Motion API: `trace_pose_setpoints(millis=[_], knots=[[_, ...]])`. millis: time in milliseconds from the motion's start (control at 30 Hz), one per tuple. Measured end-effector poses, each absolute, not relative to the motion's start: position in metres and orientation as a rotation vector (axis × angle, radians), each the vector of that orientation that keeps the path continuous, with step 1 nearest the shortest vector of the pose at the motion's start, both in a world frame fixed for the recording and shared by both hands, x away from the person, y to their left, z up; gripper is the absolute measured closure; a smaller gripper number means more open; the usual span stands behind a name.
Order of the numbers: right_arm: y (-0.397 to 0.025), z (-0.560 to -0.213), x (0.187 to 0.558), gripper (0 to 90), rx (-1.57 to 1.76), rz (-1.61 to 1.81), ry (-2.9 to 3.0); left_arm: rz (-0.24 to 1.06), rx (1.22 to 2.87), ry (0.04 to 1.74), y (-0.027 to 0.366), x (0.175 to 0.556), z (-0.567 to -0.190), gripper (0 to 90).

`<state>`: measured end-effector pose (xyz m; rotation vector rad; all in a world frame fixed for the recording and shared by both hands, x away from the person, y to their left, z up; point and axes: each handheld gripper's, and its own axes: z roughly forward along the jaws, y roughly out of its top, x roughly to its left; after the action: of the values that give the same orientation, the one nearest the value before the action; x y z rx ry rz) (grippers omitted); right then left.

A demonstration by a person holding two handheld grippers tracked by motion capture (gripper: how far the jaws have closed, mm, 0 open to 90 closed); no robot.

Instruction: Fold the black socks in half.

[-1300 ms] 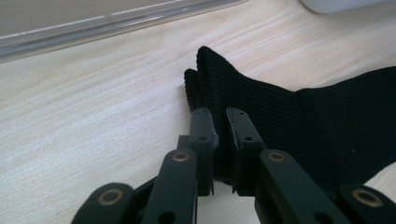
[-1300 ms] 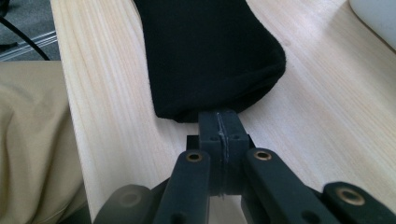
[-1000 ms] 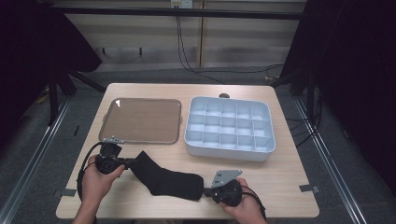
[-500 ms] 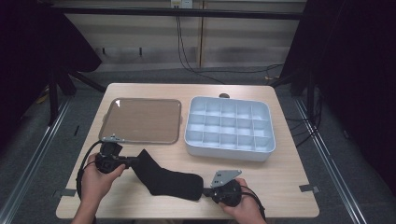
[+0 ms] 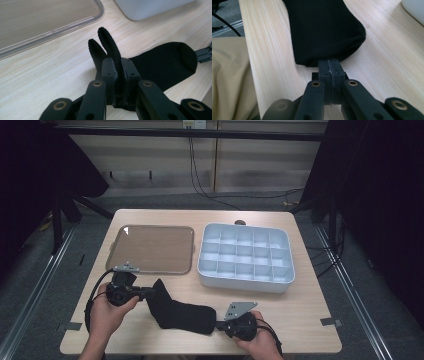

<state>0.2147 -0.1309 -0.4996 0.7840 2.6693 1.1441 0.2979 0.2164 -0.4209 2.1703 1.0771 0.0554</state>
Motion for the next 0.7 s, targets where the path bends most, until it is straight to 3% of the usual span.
trace_pose_setpoints(millis=[700], knots=[[-0.123, -0.5, 0.217, 89.7, 0.791, 1.162, 2.676, 0.05, 2.183, 1.038, 0.203, 0.29, -0.411, 82.5]])
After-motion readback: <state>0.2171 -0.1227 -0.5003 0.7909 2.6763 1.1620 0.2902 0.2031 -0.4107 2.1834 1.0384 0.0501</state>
